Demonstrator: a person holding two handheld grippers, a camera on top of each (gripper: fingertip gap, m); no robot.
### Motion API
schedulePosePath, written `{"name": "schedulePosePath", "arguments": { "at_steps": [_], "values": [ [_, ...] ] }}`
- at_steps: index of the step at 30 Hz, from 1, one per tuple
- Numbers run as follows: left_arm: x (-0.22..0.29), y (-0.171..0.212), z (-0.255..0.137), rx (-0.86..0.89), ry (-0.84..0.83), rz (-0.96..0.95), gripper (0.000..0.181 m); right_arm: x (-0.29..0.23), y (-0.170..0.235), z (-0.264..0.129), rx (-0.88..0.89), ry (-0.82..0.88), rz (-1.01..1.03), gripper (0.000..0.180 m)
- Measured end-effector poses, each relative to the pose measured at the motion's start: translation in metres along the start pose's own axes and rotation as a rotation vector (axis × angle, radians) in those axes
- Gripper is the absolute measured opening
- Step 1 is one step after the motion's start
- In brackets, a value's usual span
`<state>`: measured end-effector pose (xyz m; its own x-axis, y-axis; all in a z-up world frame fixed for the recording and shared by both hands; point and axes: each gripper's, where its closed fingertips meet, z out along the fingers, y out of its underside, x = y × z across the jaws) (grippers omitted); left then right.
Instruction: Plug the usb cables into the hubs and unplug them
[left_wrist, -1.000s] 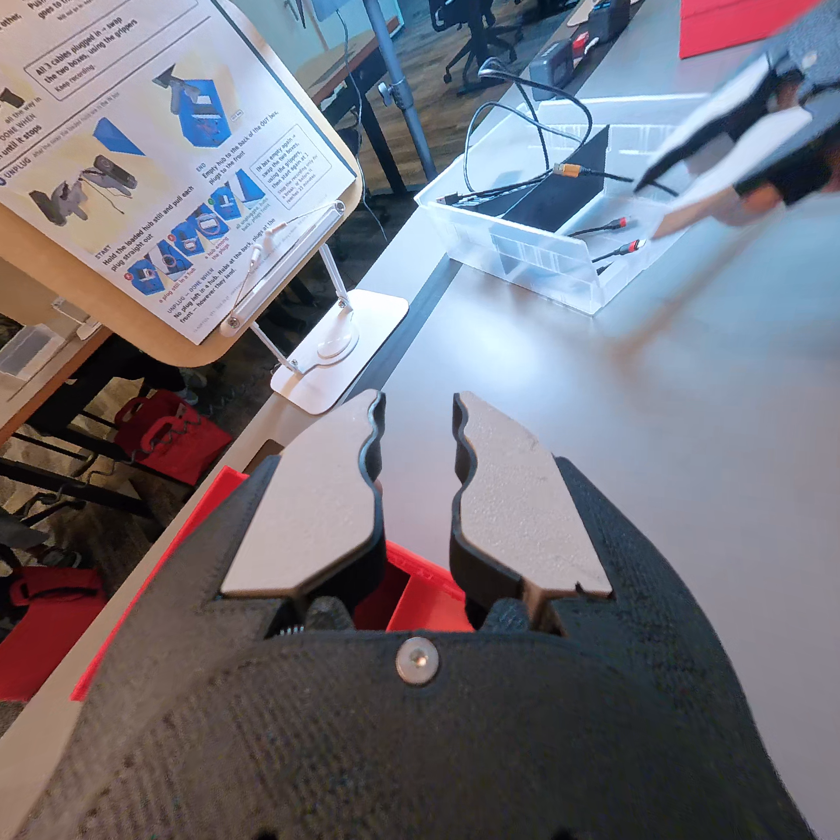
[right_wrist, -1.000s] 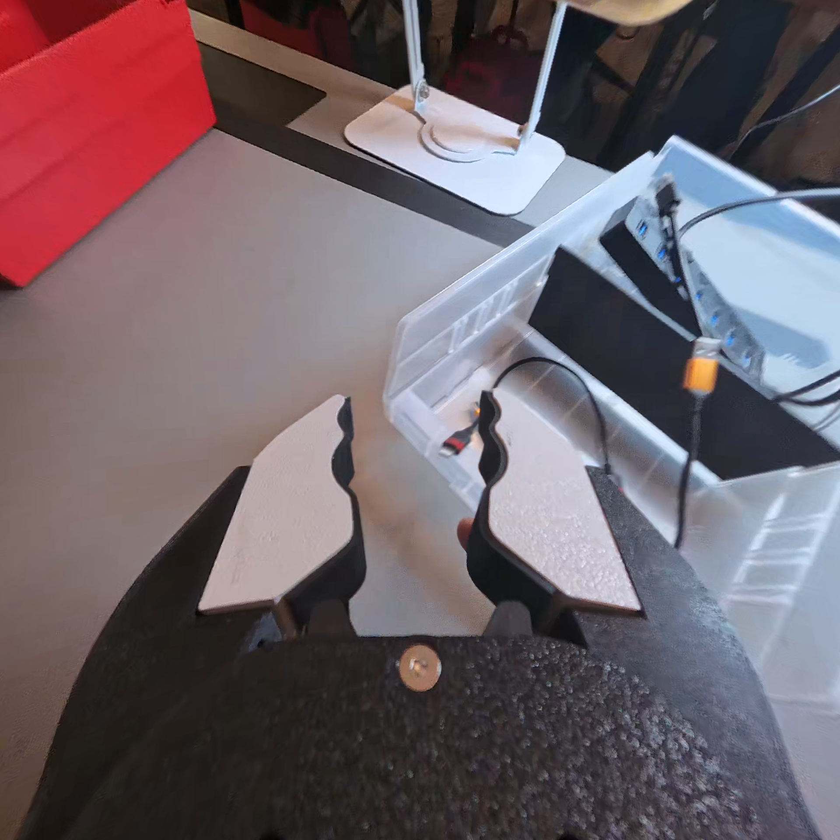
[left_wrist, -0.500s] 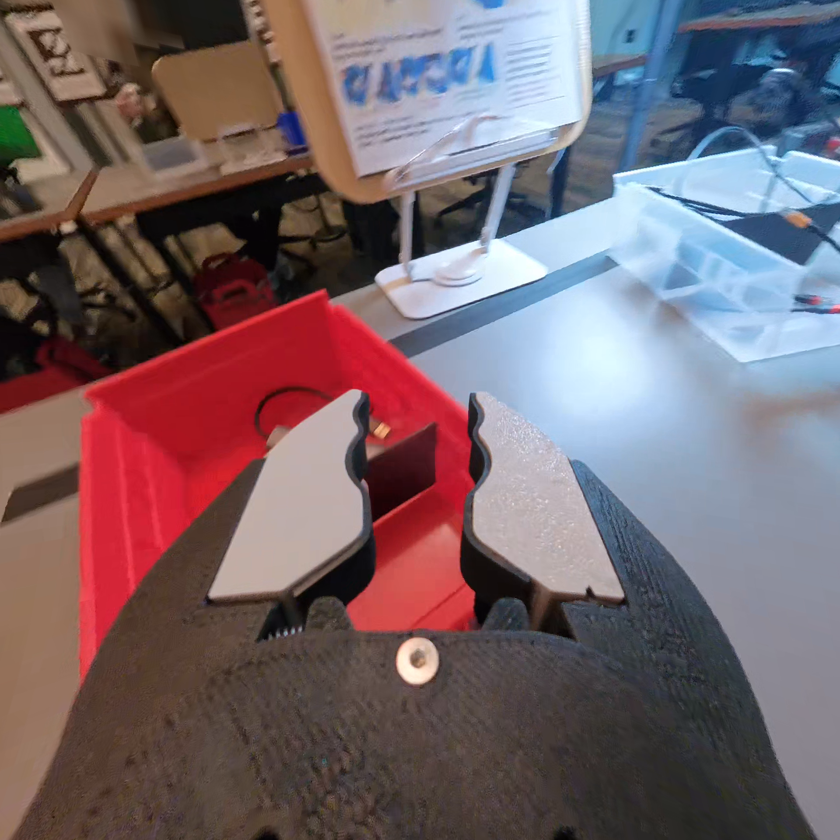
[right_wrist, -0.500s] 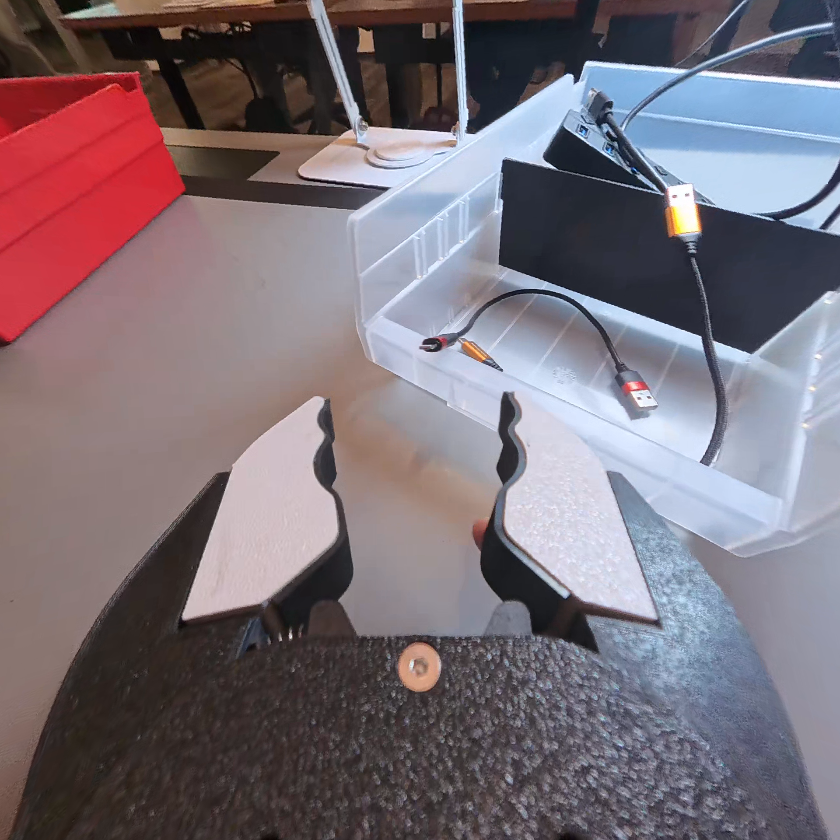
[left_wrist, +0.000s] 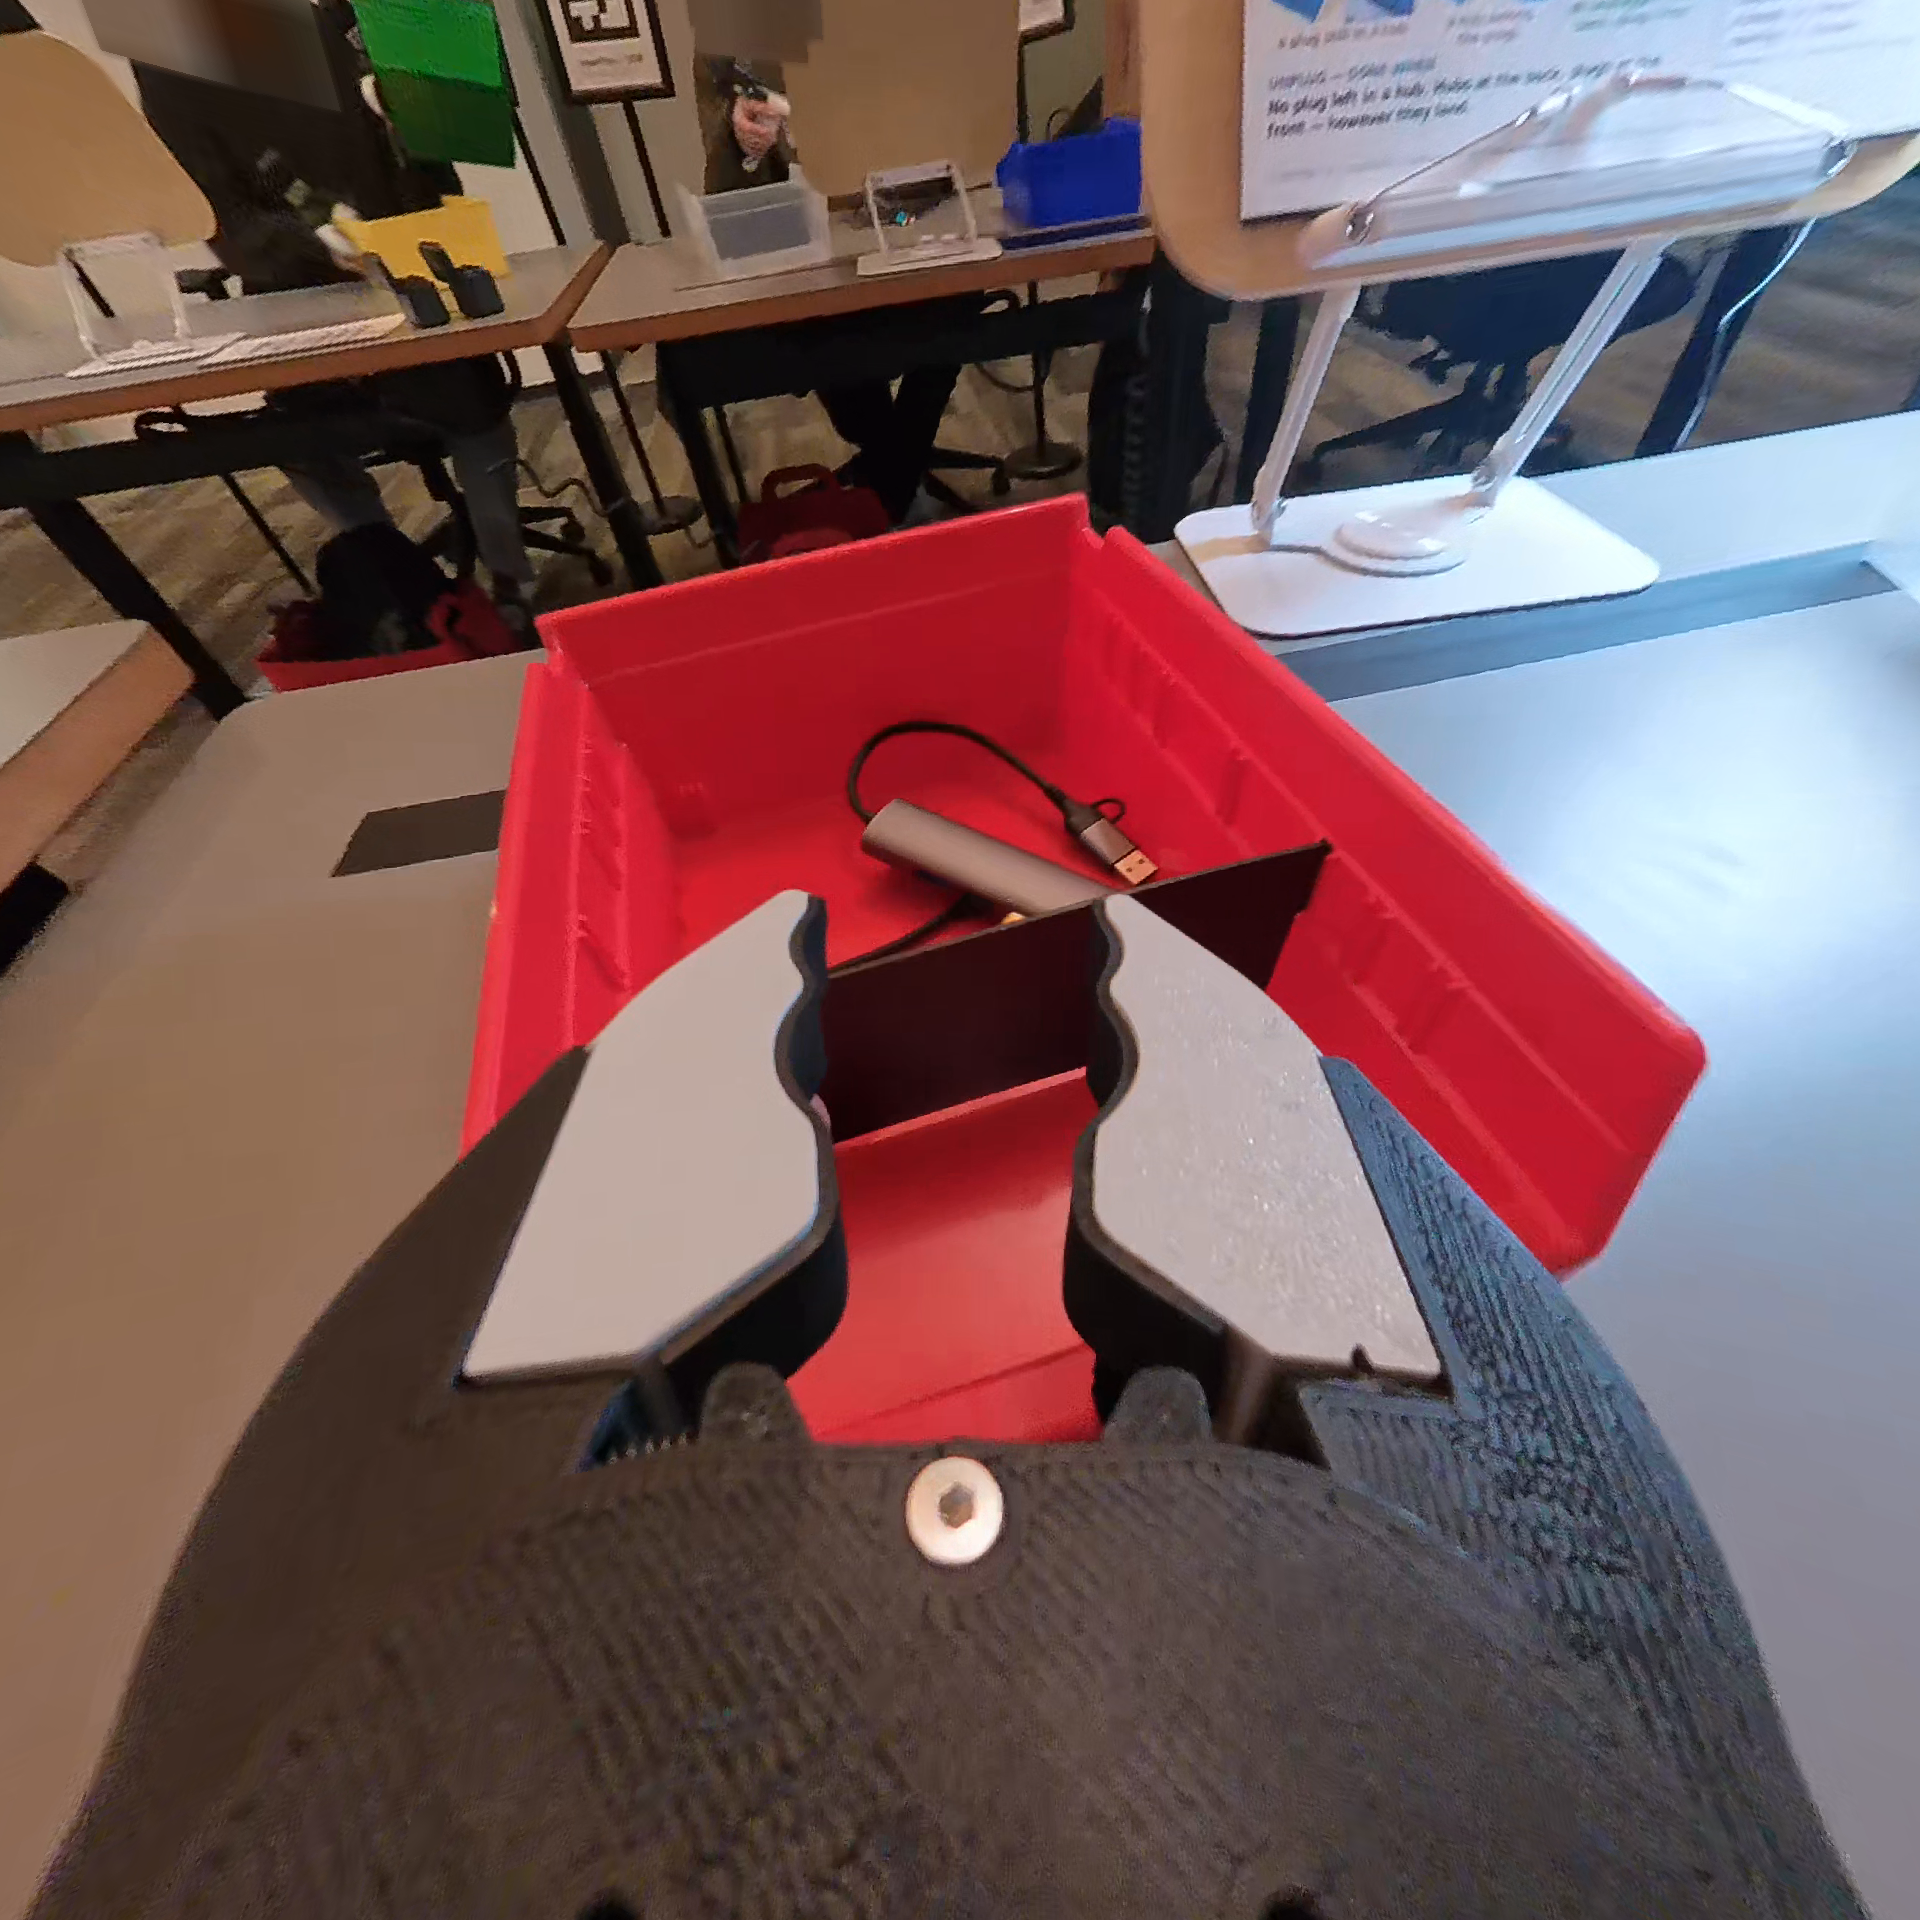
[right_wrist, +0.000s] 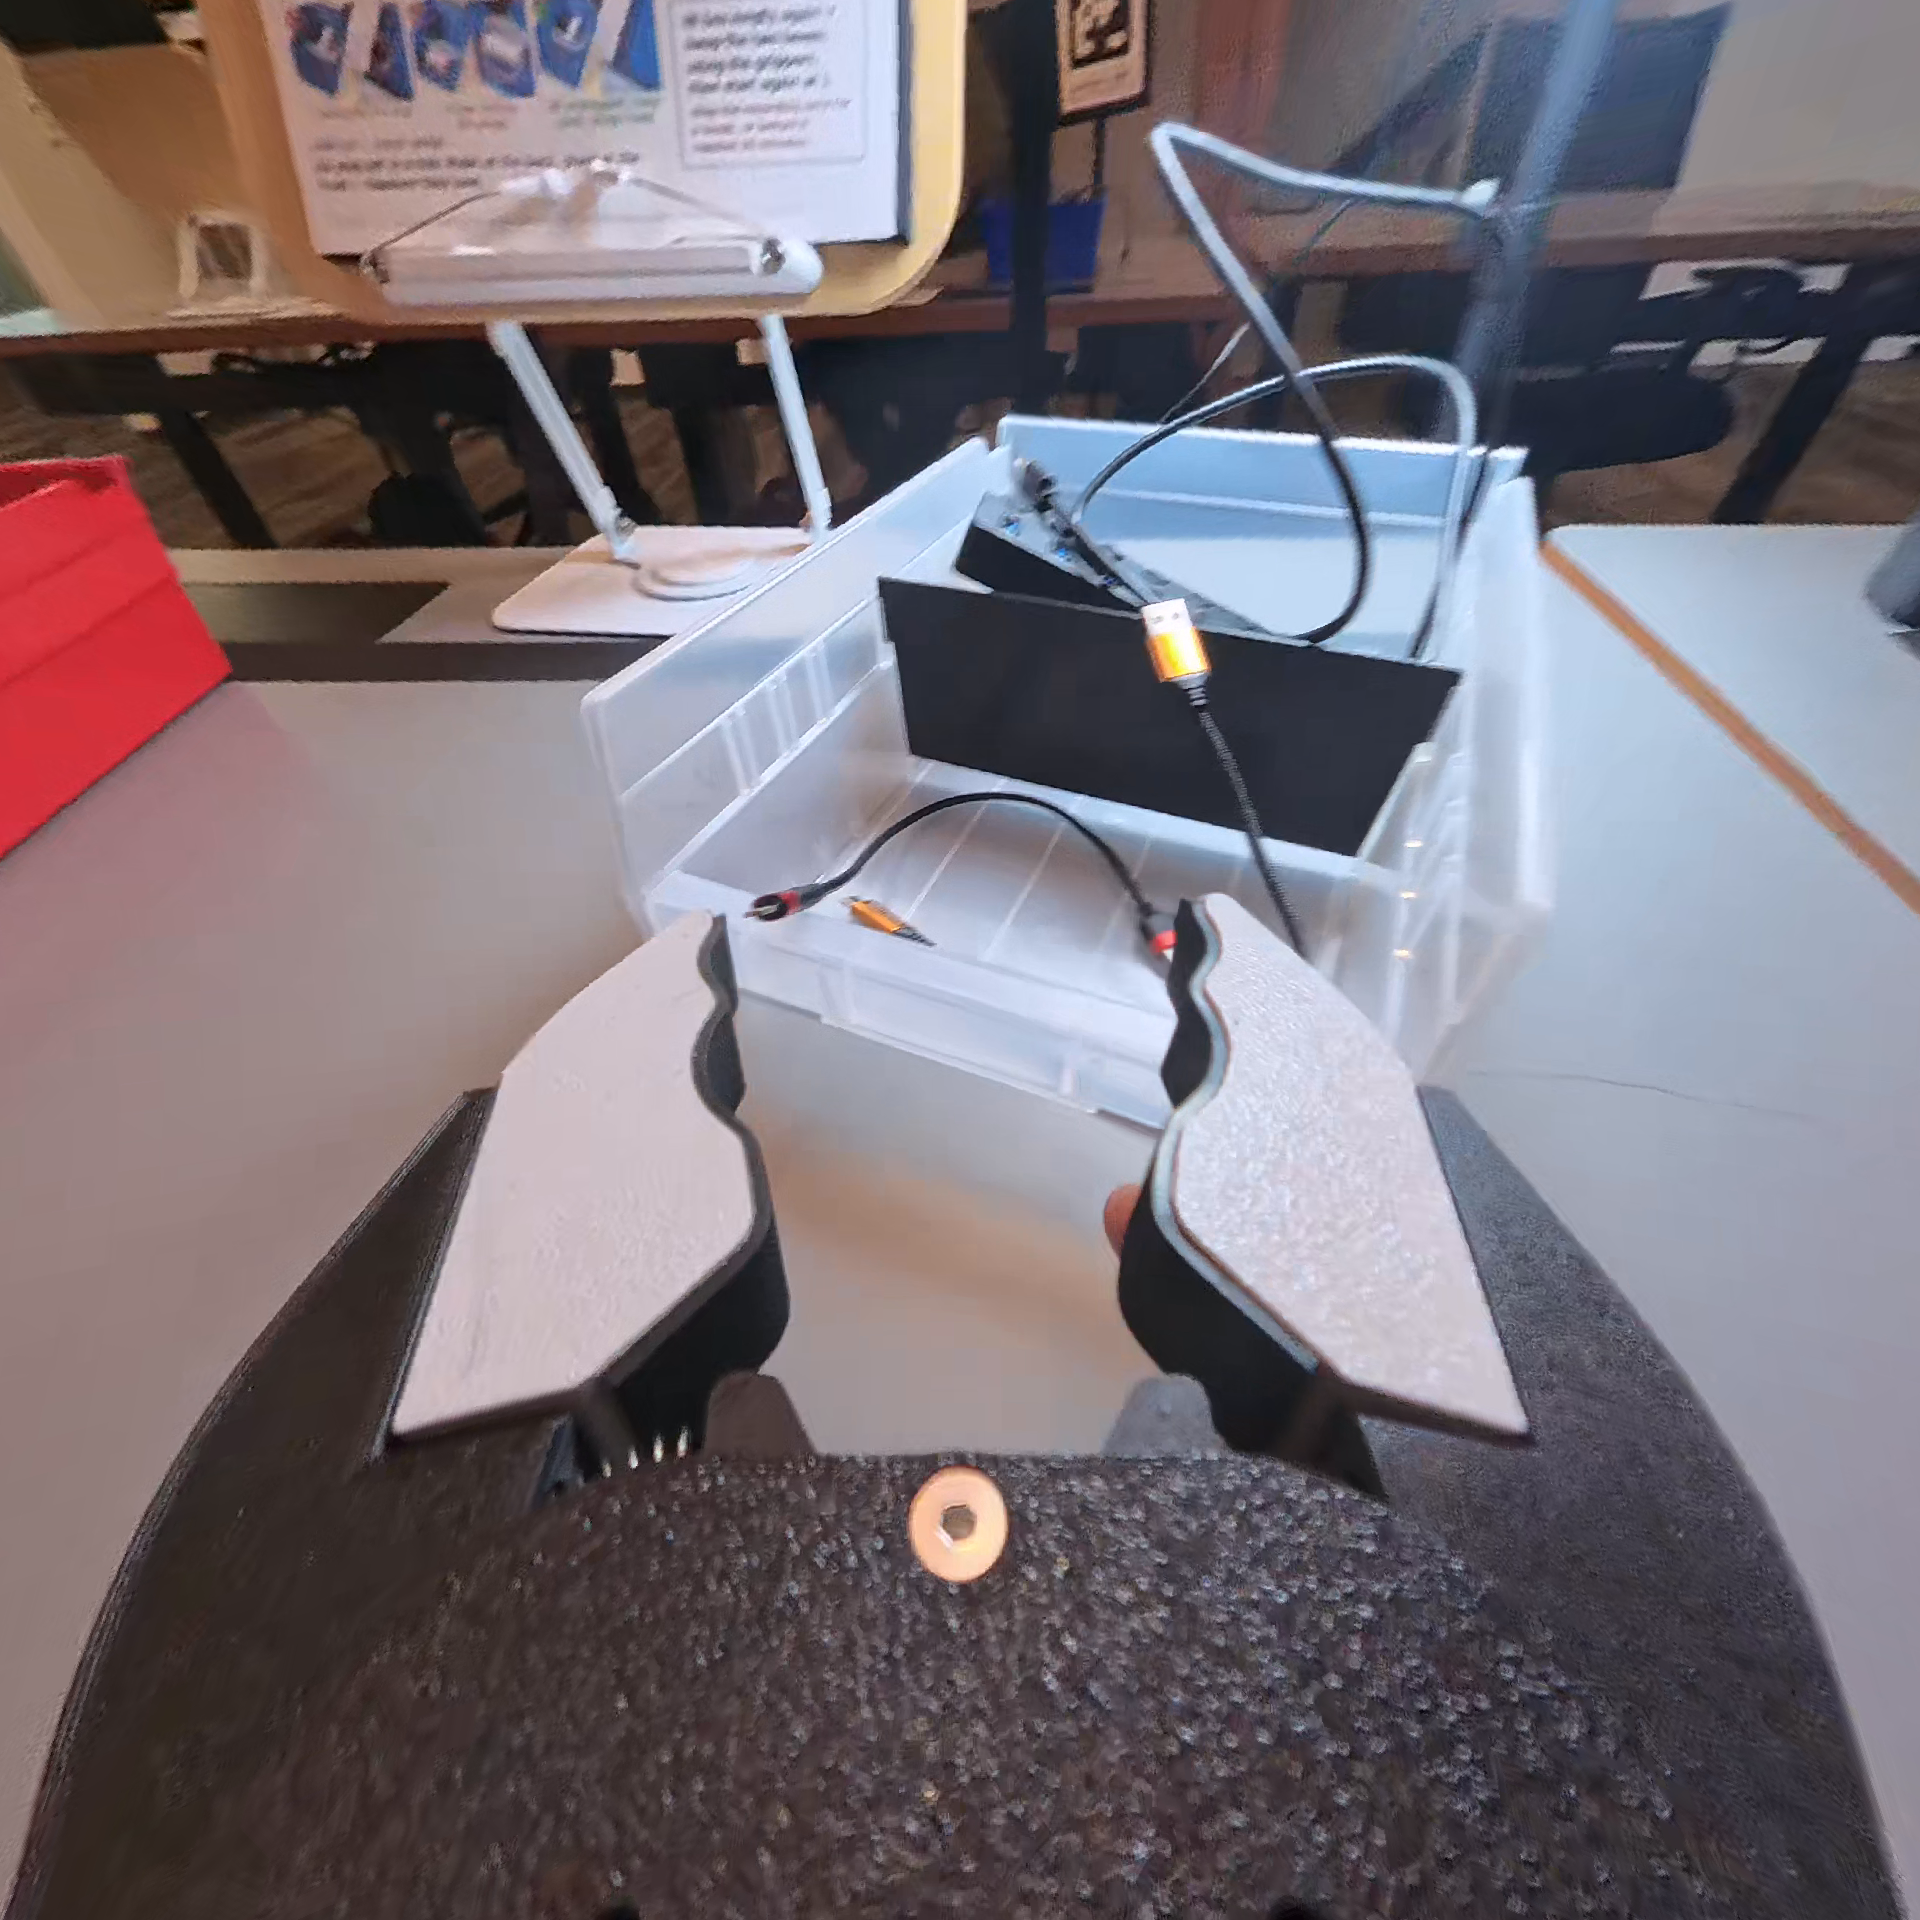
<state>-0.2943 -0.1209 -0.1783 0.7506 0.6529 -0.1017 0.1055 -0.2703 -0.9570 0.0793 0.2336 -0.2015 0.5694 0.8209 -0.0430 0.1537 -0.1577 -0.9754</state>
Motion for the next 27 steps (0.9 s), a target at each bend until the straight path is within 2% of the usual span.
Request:
{"name": "schedulePosePath", "arguments": {
  "at_steps": [6,13,19,23,27],
  "values": [
    [-0.004,-0.006,0.031,-0.111,-0.031,0.094,0.049,0.035,-0.006,-0.003,0.026,0.133,0.01,0.088],
    [-0.011,-0.01,0.103,-0.387,0.052,0.099,0.053,0.048,0.0,0.0,0.002,0.196,-0.007,0.089],
    [-0.027,0.021,0.162,-0.686,0.098,-0.016,0.056,0.051,0.005,0.003,-0.024,0.227,-0.039,0.089],
    [-0.028,0.059,0.178,-0.908,0.129,-0.084,0.07,0.049,0.01,0.006,-0.046,0.216,-0.044,0.088],
    [-0.028,0.079,0.184,-1.002,0.149,-0.12,0.07,0.042,0.015,0.01,-0.068,0.186,-0.055,0.086]
  ]
}}
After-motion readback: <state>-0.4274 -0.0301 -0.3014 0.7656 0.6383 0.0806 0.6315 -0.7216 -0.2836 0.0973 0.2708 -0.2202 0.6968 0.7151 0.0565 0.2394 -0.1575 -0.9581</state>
